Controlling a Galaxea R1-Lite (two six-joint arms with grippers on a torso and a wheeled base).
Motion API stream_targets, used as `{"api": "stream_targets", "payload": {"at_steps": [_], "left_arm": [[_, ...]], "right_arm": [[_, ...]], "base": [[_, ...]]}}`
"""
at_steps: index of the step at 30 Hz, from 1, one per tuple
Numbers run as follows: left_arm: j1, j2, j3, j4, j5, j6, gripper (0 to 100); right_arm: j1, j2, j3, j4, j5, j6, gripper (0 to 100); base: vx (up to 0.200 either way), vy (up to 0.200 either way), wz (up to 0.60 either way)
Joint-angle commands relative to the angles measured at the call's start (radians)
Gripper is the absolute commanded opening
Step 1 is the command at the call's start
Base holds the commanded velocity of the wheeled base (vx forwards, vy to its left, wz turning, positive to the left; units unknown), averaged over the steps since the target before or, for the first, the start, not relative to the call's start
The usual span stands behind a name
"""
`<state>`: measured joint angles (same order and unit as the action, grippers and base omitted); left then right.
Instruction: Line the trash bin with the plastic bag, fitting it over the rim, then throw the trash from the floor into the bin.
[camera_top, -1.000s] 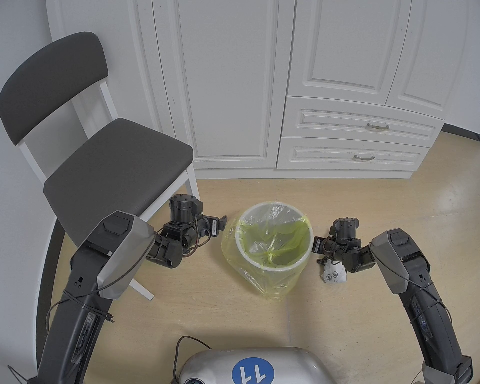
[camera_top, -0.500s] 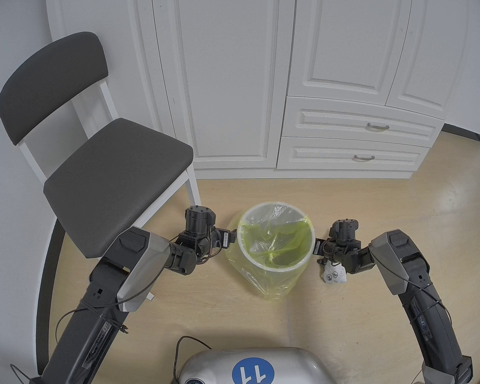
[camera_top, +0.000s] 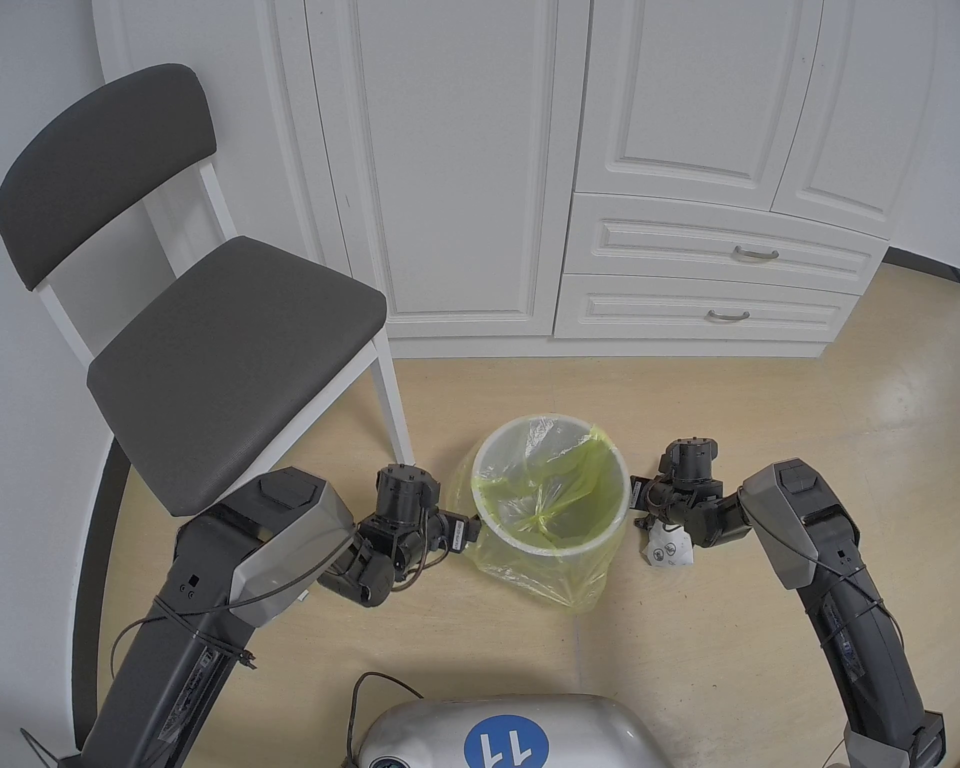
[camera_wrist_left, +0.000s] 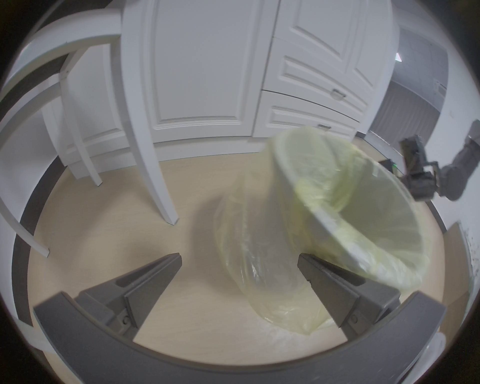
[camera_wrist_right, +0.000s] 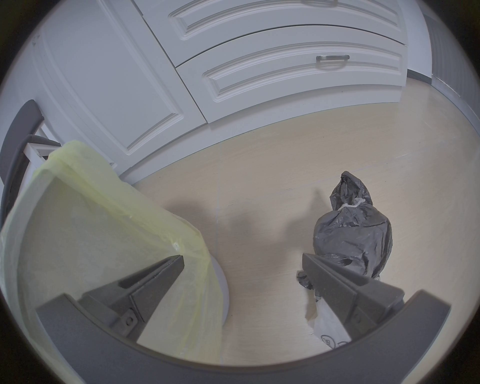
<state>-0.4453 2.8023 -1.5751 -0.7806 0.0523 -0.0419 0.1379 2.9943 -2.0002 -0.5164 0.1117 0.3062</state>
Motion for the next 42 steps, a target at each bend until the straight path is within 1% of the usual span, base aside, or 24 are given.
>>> {"api": "stream_targets", "payload": {"at_steps": [1, 6, 10, 15, 18, 20, 22, 23, 25, 28, 33, 34, 35, 36, 37, 38, 42], "left_arm": [[-0.033, -0.090, 0.201, -0.137, -0.011, -0.001, 100], [-0.038, -0.104, 0.247, -0.172, -0.011, -0.004, 100], [-0.035, -0.103, 0.254, -0.190, -0.011, -0.007, 100], [-0.009, -0.093, 0.265, -0.209, -0.002, -0.012, 100], [0.010, -0.099, 0.307, -0.259, 0.000, -0.016, 100], [0.019, -0.109, 0.348, -0.321, 0.000, -0.016, 100], [0.019, -0.110, 0.356, -0.333, 0.000, -0.016, 100], [0.020, -0.149, 0.417, -0.379, 0.000, -0.015, 100], [0.020, -0.179, 0.465, -0.397, -0.003, -0.015, 100], [0.017, -0.213, 0.484, -0.424, -0.009, -0.015, 100], [0.007, -0.250, 0.455, -0.393, -0.014, -0.006, 100], [-0.015, -0.273, 0.425, -0.331, -0.028, 0.002, 100], [-0.015, -0.273, 0.425, -0.331, -0.028, 0.002, 100], [-0.023, -0.285, 0.406, -0.295, -0.043, 0.007, 100], [-0.030, -0.290, 0.369, -0.236, -0.077, 0.020, 100], [-0.036, -0.287, 0.348, -0.207, -0.088, 0.031, 100], [-0.055, -0.242, 0.236, -0.062, -0.094, 0.102, 100]], "right_arm": [[-0.001, 0.002, 0.000, -0.002, 0.000, 0.001, 100], [-0.003, 0.003, 0.000, -0.004, 0.000, 0.001, 100], [-0.004, 0.002, 0.000, -0.002, 0.000, 0.001, 100], [-0.007, 0.003, 0.000, -0.002, -0.003, 0.002, 100], [-0.012, 0.002, 0.000, -0.002, -0.014, 0.002, 100], [-0.012, 0.000, 0.000, -0.002, -0.026, 0.004, 100], [-0.012, -0.001, 0.000, -0.002, -0.029, 0.005, 100], [-0.012, -0.011, 0.000, -0.001, -0.050, 0.011, 100], [-0.018, -0.028, 0.000, -0.001, -0.067, 0.013, 100], [-0.023, -0.035, 0.026, -0.002, -0.070, 0.014, 100], [-0.018, -0.032, 0.046, -0.002, -0.087, 0.019, 100], [-0.011, -0.034, 0.049, -0.002, -0.095, 0.021, 100], [-0.011, -0.034, 0.049, -0.002, -0.095, 0.021, 100], [-0.009, -0.034, 0.049, -0.002, -0.095, 0.021, 100], [-0.009, -0.034, 0.047, -0.002, -0.095, 0.019, 100], [-0.009, -0.032, 0.044, -0.002, -0.095, 0.019, 100], [-0.009, -0.032, 0.043, 0.001, -0.095, 0.017, 100]], "base": [[0.000, 0.000, 0.00], [0.000, 0.000, 0.00], [0.000, 0.000, 0.00], [0.000, 0.000, 0.00], [0.000, 0.000, 0.00], [0.000, 0.000, 0.00], [0.000, 0.000, 0.00], [0.000, 0.000, 0.00], [0.000, 0.000, 0.00], [0.000, 0.000, 0.00], [0.000, 0.000, 0.00], [0.000, 0.000, 0.00], [0.000, 0.000, 0.00], [0.000, 0.000, 0.00], [0.000, 0.000, 0.00], [0.000, 0.000, 0.00], [0.000, 0.000, 0.00]]}}
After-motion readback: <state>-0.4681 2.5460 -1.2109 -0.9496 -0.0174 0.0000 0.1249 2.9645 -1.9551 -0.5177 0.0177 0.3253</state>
